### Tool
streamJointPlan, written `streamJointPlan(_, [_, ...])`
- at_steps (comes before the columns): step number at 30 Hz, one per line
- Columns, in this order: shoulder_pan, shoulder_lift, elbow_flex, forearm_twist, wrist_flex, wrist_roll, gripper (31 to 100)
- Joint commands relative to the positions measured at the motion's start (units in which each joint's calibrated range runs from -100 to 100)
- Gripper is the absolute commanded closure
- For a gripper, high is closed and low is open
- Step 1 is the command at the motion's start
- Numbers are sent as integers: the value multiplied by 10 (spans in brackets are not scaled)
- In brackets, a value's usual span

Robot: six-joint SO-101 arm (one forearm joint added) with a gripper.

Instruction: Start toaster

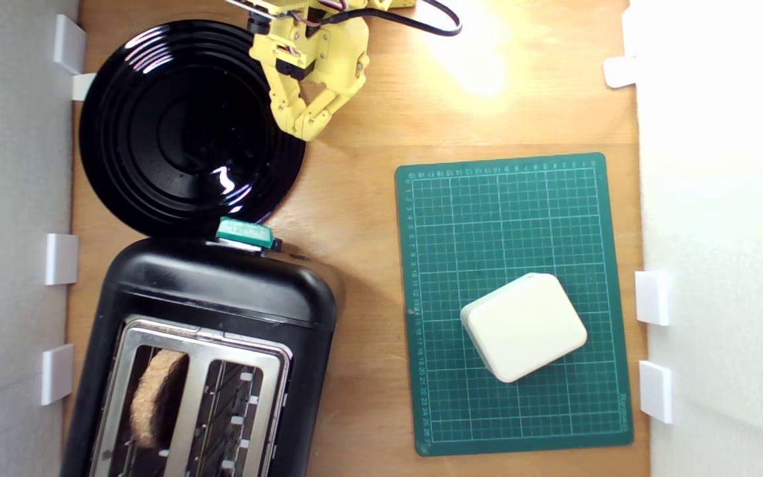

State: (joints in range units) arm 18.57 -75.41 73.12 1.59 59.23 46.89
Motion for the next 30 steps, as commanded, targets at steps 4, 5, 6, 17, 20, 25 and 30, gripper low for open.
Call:
streamJointPlan(4, [39,132,-178,-3,-3,91,989])
streamJointPlan(5, [44,153,-203,-6,-3,94,989])
streamJointPlan(6, [47,171,-227,-6,-3,93,989])
streamJointPlan(17, [48,344,-475,-23,-15,16,988])
streamJointPlan(20, [47,373,-527,-35,-15,3,988])
streamJointPlan(25, [48,411,-594,-74,-15,-1,988])
streamJointPlan(30, [45,445,-643,-71,-14,3,988])
